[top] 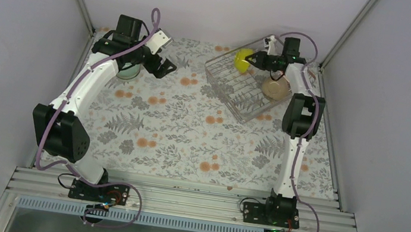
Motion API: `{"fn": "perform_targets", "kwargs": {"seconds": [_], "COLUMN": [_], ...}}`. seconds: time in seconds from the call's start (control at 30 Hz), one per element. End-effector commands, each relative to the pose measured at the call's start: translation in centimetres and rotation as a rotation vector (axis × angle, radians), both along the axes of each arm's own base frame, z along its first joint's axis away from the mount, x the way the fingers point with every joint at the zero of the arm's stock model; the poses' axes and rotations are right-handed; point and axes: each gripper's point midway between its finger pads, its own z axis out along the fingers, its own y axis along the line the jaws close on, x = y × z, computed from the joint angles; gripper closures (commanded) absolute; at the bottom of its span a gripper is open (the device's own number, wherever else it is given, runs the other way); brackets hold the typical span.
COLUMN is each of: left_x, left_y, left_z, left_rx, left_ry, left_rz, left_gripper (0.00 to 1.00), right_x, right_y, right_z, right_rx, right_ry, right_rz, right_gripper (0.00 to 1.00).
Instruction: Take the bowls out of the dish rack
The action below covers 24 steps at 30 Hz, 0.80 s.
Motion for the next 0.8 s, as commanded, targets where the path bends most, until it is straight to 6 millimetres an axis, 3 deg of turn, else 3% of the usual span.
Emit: {"fn": "perform_targets", "kwargs": {"seconds": [0.0,0.1,0.3,0.6,0.77], "left_x": [-0.1,-0.1,-0.1,-0.1,-0.1], "left_y": [-0.3,-0.4,-0.3,-0.5,-0.2], "left_z": [0.8,0.8,0.8,0.8,1.3], "left_rx": [-0.011,-0.011,-0.011,-0.015,-0.004], "left_ry": [-0.031,-0.033,-0.033,-0.029,-0.049], "left_rz": [-0.019,-0.019,-0.019,-0.028,-0.013], "left_gripper": [0.0,0.0,0.0,0.0,0.0], "right_x": [0.2,-0.1,-0.8,-3.2,-5.1], "right_y": [1.2,1.6,2.1,2.7,4.4], "right_z": [-1.6,-1.2,0.4,8.4,12.5], "right_rx": [-0.019,-0.013,0.005,0.008,-0.07], "right_ry": [-0.001,-0.01,-0.023,-0.137,-0.218], "right_rz": [0.015,0.024,0.048,0.087,0.131], "right_gripper": [0.87,0.96,0.97,0.97,0.97]}}
